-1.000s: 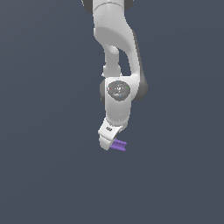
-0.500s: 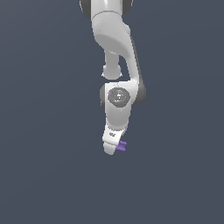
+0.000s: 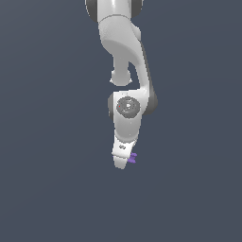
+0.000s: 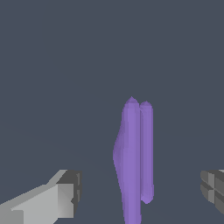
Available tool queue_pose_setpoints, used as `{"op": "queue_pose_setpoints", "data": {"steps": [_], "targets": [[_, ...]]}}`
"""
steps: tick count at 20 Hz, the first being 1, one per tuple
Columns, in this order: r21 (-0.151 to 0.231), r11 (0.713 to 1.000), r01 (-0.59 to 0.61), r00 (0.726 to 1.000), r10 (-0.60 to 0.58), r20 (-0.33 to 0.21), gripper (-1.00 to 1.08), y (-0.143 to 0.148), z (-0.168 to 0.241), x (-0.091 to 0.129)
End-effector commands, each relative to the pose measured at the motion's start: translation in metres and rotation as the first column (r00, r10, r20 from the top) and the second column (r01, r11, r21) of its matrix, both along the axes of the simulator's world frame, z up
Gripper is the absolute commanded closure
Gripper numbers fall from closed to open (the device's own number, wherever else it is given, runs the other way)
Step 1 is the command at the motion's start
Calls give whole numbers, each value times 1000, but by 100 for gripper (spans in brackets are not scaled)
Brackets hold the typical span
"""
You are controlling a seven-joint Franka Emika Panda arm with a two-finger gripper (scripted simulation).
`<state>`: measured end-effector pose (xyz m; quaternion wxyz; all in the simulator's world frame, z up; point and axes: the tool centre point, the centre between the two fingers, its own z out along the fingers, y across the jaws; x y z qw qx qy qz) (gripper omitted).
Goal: Pick up the object and move it to a goal position.
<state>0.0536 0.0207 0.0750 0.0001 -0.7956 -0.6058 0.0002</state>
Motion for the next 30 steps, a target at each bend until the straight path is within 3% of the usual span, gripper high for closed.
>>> {"op": "queue_pose_setpoints", "data": {"steps": [1,17,18,30], "targets": [[0,1000,0,1000,0,0,-92,0,0,0],[0,1000,-5,1000,5,0,-92,0,-50,0],[0,1000,-5,1000,5,0,108,0,-50,0],[0,1000,-5,1000,5,1,108,-1,-49,0]]}}
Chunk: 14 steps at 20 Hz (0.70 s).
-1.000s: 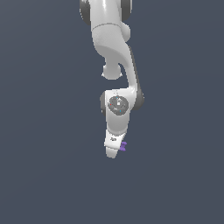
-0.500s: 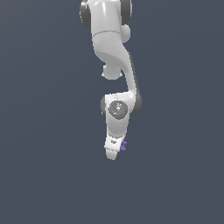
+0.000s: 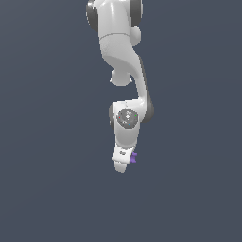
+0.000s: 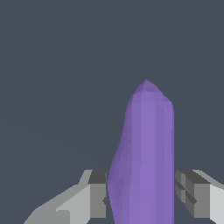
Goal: Pick up the object and move it to a goal position.
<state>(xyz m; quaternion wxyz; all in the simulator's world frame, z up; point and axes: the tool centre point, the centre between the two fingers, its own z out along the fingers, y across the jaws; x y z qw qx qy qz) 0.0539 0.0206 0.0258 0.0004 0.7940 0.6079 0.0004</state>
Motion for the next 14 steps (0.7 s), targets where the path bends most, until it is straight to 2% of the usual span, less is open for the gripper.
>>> {"op": "queue_pose_setpoints", "data": {"steps": [1,14], "targets": [[0,1000,0,1000,0,0,108,-2,1,-1],[0,1000,0,1000,0,-1,108,-46,34,-27]]}}
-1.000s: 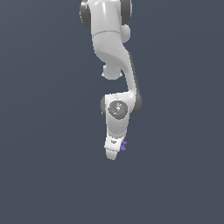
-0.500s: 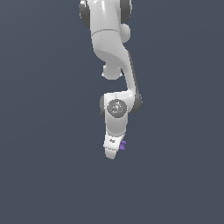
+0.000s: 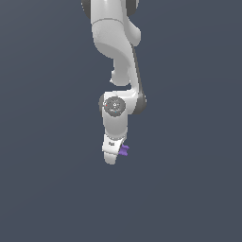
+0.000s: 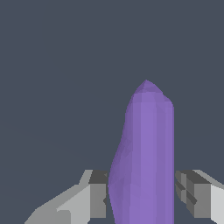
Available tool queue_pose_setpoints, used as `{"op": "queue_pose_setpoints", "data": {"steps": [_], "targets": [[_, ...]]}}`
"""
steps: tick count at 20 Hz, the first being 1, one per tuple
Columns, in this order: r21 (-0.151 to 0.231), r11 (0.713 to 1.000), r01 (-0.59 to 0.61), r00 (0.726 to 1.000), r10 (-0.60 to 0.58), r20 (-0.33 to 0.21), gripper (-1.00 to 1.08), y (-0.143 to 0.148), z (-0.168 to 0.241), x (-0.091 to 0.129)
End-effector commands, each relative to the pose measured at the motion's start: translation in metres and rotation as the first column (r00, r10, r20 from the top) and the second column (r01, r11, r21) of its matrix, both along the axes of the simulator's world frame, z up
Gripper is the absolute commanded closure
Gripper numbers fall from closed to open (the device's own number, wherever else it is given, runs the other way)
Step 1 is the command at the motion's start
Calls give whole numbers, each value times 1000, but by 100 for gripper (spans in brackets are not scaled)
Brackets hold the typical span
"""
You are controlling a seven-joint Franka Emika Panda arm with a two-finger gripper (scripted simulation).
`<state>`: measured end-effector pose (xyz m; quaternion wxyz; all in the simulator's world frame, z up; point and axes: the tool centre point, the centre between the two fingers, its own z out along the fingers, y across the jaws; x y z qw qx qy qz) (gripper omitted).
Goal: Pick up the object and move it to a goal position.
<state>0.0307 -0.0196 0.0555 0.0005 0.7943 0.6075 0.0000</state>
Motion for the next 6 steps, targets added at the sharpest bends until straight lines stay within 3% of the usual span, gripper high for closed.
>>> {"op": "queue_pose_setpoints", "data": {"steps": [1,6], "targets": [[0,1000,-1,1000,1,0,108,-8,6,-5],[0,1000,-1,1000,1,-1,108,-15,11,-8]]}}
